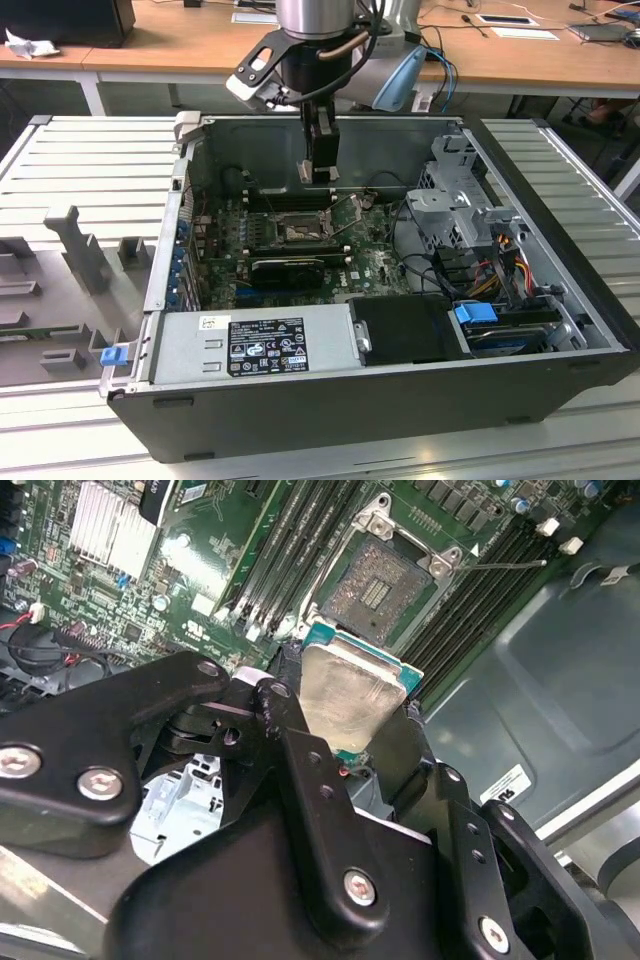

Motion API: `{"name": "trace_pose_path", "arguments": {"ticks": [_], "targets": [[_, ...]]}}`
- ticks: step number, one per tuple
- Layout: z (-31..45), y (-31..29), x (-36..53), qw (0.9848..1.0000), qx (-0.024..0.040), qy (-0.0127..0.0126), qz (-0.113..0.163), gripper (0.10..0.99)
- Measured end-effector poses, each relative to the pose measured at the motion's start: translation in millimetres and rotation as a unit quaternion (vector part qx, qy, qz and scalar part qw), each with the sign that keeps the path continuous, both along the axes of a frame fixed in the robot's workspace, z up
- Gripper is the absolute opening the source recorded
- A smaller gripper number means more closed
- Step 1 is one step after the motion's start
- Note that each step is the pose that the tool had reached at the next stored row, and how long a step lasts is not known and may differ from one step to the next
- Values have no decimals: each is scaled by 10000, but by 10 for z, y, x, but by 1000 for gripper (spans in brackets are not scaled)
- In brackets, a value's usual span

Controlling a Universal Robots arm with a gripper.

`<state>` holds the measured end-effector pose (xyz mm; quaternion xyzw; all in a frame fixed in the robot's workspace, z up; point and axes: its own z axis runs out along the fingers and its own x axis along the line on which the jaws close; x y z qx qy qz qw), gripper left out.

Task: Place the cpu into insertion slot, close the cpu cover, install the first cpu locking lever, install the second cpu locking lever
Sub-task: 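Place the cpu into insertion slot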

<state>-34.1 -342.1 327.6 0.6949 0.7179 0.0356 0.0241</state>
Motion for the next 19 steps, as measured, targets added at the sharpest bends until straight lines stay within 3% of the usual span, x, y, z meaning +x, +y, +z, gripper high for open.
{"name": "trace_pose_path", "arguments": {"ticks": [3,8,19], "targets": [[-32,0,-1,10000,1,0,-27,525],[-100,0,-1,9995,1,0,-315,525],[-242,0,0,9992,-1,0,-406,525]]}}
